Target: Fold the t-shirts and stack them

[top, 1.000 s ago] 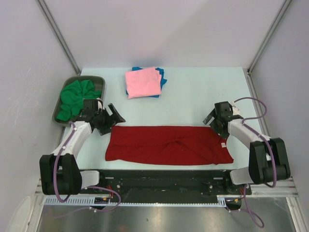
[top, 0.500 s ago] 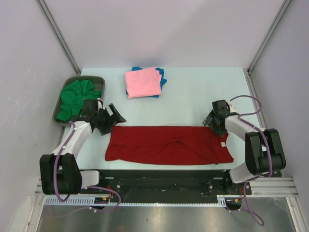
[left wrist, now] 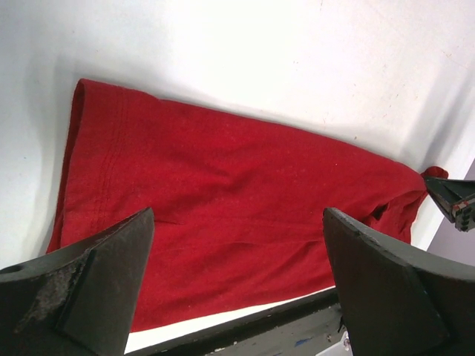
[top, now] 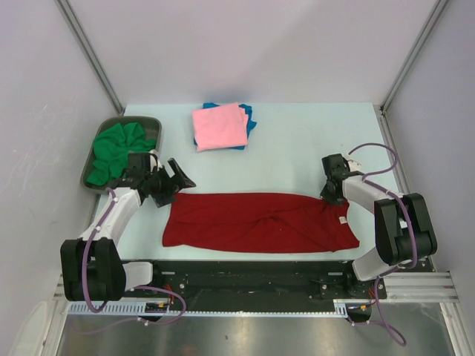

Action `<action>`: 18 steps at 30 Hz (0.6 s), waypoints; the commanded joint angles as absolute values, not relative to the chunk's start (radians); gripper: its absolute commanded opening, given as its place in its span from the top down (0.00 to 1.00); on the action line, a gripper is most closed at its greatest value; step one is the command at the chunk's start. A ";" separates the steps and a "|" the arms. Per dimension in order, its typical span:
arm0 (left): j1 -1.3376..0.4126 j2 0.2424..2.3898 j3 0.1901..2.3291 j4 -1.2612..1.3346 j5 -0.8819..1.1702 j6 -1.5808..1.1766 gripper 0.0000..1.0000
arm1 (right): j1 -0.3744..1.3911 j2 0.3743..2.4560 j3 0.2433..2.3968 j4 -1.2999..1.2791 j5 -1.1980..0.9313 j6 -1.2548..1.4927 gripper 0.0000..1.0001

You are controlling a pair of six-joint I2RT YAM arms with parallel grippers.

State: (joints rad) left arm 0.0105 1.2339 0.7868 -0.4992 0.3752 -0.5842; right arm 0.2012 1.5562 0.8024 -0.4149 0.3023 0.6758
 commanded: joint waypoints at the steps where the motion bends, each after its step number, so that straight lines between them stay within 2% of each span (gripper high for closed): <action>1: 0.009 1.212 0.787 -0.477 0.410 -0.566 0.00 | 0.227 1.648 0.778 -0.311 0.212 0.712 1.00; 6: 0.009 1.206 0.793 -0.480 0.411 -0.580 0.00 | 0.192 1.689 0.896 -0.336 0.261 0.687 1.00; 10: 0.009 1.206 0.833 -0.497 0.408 -0.586 0.00 | 0.147 1.810 1.086 -0.365 0.250 0.655 1.00; 17: 0.009 1.197 0.868 -0.528 0.417 -0.591 0.00 | 0.115 2.147 1.592 -0.506 0.293 0.571 1.00; 18: 0.008 1.193 0.870 -0.532 0.411 -0.589 0.00 | 0.114 2.184 1.715 -0.547 0.296 0.563 1.00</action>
State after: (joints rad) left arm 0.0105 1.2289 0.8200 -0.5201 0.3859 -0.5858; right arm 0.1307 2.0460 1.4635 -0.5755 0.2687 0.6083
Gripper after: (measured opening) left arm 0.996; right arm 0.021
